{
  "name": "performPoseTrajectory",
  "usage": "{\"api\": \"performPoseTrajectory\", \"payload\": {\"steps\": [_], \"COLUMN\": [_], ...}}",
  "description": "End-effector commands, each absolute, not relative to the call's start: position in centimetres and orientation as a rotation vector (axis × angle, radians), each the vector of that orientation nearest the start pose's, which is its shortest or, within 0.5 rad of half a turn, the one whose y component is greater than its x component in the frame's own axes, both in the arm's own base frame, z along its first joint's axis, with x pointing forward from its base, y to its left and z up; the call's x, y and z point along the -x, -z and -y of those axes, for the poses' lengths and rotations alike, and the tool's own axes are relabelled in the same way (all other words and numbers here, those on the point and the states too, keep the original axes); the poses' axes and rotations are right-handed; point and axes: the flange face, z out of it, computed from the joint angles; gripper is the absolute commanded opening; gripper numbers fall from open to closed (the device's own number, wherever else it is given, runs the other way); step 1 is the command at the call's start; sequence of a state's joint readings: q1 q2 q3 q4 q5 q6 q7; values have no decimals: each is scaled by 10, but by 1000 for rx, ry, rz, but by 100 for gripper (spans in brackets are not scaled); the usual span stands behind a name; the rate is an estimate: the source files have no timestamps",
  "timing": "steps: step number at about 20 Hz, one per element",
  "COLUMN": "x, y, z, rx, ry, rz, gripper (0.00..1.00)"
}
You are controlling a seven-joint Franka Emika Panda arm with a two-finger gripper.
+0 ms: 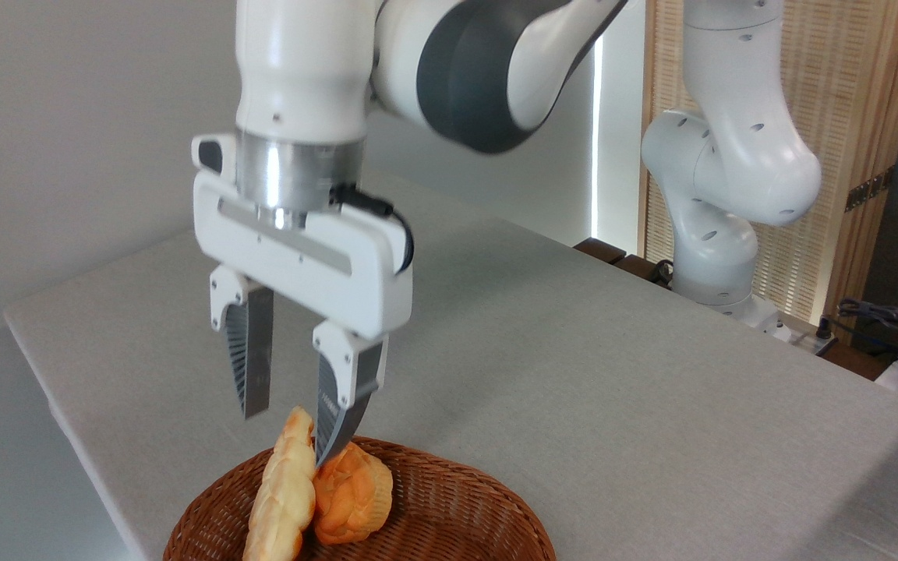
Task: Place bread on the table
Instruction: 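Lower the open gripper toward the elongated bread roll in the basket, then close the gripper on the end of the elongated bread roll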
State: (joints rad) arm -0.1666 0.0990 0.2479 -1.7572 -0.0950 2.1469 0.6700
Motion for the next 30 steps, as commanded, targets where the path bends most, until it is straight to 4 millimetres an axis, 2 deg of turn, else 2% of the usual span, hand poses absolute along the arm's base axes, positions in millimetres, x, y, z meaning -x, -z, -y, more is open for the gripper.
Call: {"api": "performPoseTrajectory", "payload": {"steps": [1, 3, 6, 21, 23, 24, 25, 26, 28, 30], "x": [-636, -642, -652, -657, -657, -657, -657, -656, -655, -652], "y": [-505, -491, -479, -454, -454, -454, -454, -453, -452, -447], "z": [-41, -35, -26, -22, -22, -22, -22, -22, -22, -22], "rx": [2954, 2961, 2959, 2931, 2926, 2920, 2917, 2917, 2922, 2934], "ry": [445, 425, 429, 333, 332, 331, 329, 324, 310, 256], "rz": [-812, -819, -829, -891, -903, -918, -927, -932, -936, -957], "gripper": [100, 100, 100, 99, 90, 74, 64, 45, 33, 29]}}
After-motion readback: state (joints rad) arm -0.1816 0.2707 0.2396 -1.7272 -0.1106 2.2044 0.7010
